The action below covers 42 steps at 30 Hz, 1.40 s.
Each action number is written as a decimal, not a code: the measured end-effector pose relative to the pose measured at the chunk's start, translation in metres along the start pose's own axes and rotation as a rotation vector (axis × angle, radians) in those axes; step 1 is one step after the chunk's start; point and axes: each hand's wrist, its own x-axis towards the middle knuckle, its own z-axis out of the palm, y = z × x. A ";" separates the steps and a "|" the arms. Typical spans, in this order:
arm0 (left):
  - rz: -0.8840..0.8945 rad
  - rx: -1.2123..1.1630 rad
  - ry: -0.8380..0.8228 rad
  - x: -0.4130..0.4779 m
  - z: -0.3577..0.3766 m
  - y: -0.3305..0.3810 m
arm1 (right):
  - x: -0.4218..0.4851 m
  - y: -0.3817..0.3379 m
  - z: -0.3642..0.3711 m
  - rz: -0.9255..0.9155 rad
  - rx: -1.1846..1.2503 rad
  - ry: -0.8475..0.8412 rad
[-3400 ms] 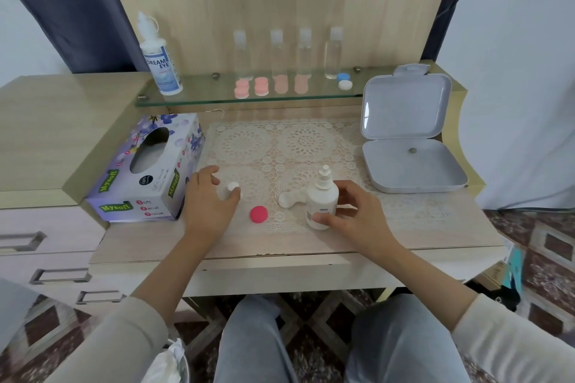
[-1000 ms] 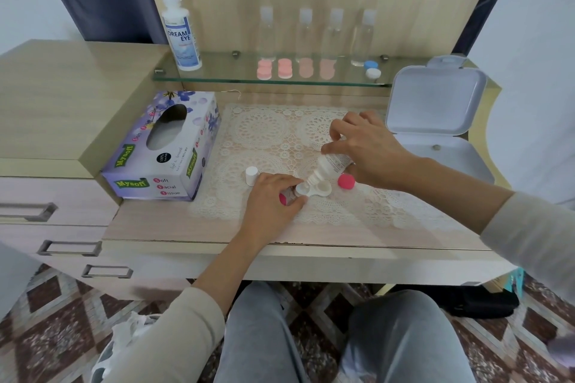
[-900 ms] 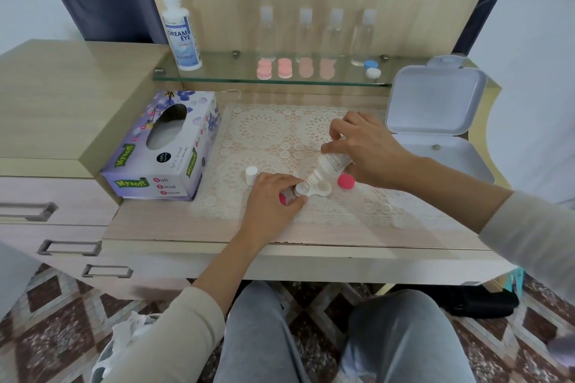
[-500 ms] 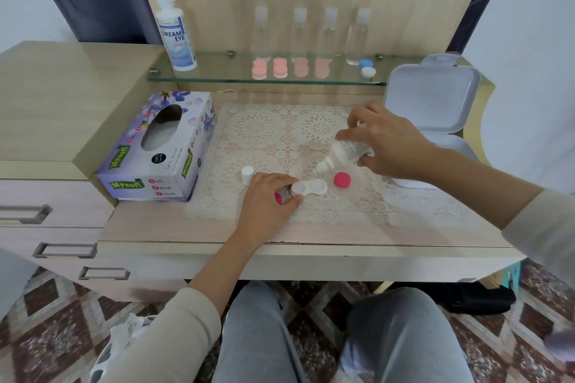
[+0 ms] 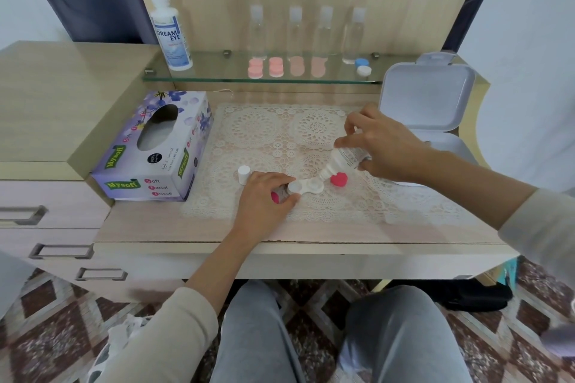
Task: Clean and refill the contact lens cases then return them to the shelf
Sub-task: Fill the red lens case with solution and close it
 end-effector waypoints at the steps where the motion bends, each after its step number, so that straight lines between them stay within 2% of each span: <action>1: -0.003 -0.001 -0.001 0.000 0.000 0.000 | 0.000 0.000 0.000 0.003 0.005 0.002; 35: 0.006 -0.011 0.014 0.000 0.000 0.001 | 0.001 -0.005 -0.001 0.088 -0.020 -0.080; 42: 0.004 -0.015 0.014 0.000 0.000 0.001 | -0.011 0.002 0.001 0.211 0.076 -0.113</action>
